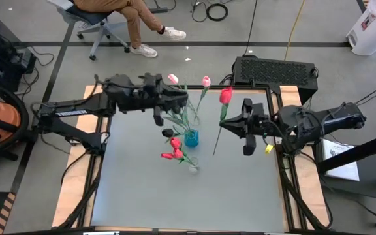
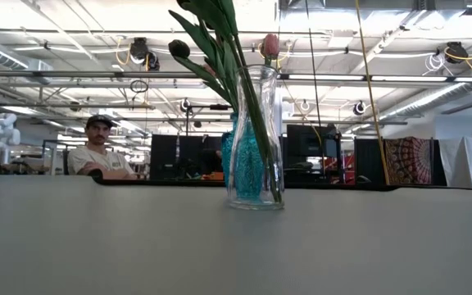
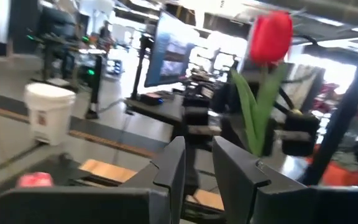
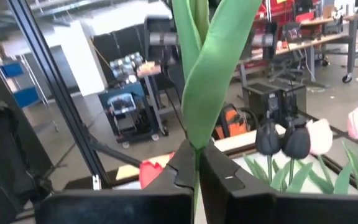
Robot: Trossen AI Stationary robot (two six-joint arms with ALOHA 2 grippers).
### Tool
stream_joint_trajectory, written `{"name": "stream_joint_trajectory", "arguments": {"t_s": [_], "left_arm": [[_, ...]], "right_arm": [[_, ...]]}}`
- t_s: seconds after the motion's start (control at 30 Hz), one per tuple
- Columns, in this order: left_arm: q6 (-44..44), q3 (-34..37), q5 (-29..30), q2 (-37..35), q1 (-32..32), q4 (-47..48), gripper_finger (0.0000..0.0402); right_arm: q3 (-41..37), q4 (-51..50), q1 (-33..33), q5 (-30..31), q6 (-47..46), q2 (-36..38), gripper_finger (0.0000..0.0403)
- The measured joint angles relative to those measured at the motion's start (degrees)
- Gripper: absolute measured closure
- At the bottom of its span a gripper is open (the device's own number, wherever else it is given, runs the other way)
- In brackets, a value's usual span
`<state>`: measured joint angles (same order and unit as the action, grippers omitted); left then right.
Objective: Sort flowers into vase by color
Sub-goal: Put the red tulip into the bottom transparent vase
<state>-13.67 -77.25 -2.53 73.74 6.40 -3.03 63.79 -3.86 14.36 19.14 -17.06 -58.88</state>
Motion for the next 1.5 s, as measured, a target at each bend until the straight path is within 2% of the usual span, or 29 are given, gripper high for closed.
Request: {"name": "stream_joint_trajectory", "arguments": {"t_s": [0.23,0.4,0.73,1.2,1.5], "left_arm": [[3.05,-0.07,5.42,-3.76,2.46,5.42,0.0314],[4.05,-0.09,8.97,-5.75,3.57,8.60,0.0314],[3.61,-0.09,9.14,-6.18,4.04,11.76,0.0314],[2.22,-0.07,8.97,-6.78,3.97,11.28,0.0314],[0.51,-0.07,8.77,-7.20,3.55,11.07,0.0314]], "right_arm": [[0.00,0.64,-0.01,-0.04,-0.13,-5.03,0.0402],[0.00,5.47,-0.01,-0.04,1.49,-9.36,0.0402],[0.00,11.88,-0.12,-0.02,1.18,-16.11,0.0402],[-0.02,10.71,-1.56,0.17,3.37,-16.59,0.0402],[-0.04,10.62,-3.46,-5.90,1.27,-19.23,0.0402]]}}
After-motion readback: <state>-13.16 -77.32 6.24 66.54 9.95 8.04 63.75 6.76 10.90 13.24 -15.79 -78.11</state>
